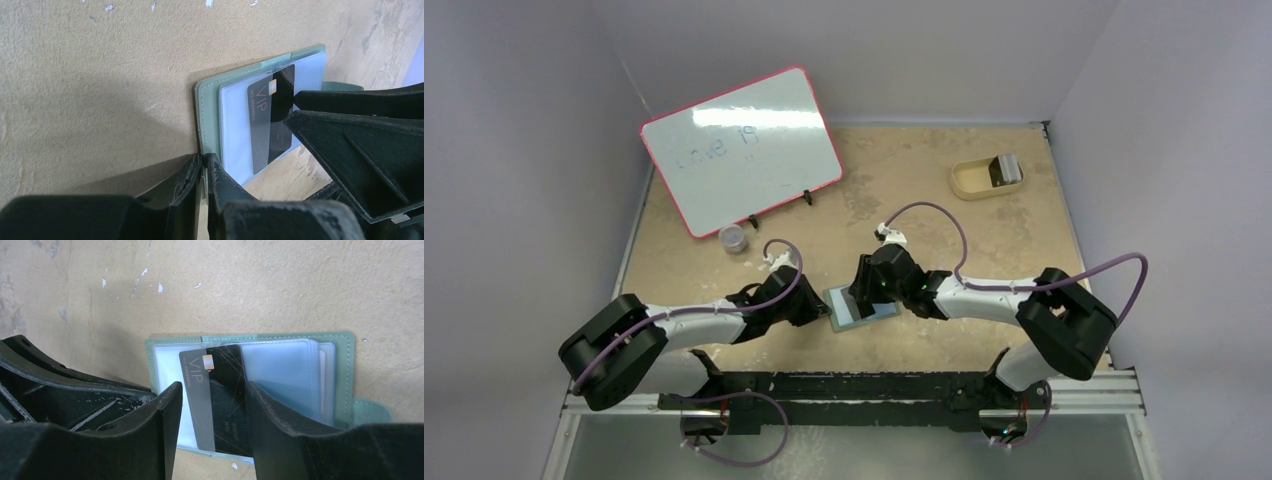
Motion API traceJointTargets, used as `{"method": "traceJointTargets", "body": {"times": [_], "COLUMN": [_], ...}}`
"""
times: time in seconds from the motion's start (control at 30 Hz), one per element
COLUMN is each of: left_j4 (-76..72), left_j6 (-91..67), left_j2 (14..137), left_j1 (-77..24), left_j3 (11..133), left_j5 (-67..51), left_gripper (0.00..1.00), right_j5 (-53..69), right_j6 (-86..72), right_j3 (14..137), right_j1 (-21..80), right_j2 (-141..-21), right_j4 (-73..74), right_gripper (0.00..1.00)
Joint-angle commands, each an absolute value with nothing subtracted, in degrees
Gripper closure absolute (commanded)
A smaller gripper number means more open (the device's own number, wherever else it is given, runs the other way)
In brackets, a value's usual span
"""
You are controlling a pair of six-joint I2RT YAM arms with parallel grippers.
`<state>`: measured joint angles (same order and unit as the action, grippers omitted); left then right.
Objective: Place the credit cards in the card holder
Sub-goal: Insert the credit card into the card holder.
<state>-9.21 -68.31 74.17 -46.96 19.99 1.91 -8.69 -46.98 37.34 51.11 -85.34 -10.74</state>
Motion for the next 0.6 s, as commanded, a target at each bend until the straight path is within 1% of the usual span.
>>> {"method": "traceJointTargets", "body": {"times": [0.0, 0.27, 0.57], "left_j4": [-4.1, 0.1, -2.2], "left_j6": [-65.9, -63.1, -63.4], "left_j2": [75.8, 75.9, 77.1], "left_j1": [-47.3, -46.9, -46.7], "left_j3": [19.2, 22.7, 22.8], "left_j5": [2.8, 4.9, 2.9], "left_gripper": [0.91, 0.91, 0.92], "right_j5": [-6.4, -2.1, 3.8], "right_j6": [-45.2, -46.4, -51.5], "right_j3": [37.8, 36.3, 31.5], "right_j1": [51.6, 51.6, 52.0], "right_j2": [-86.7, -86.9, -90.4], "right_j4": [-12.5, -17.0, -28.6], "right_gripper": [0.48, 0.50, 0.51]}}
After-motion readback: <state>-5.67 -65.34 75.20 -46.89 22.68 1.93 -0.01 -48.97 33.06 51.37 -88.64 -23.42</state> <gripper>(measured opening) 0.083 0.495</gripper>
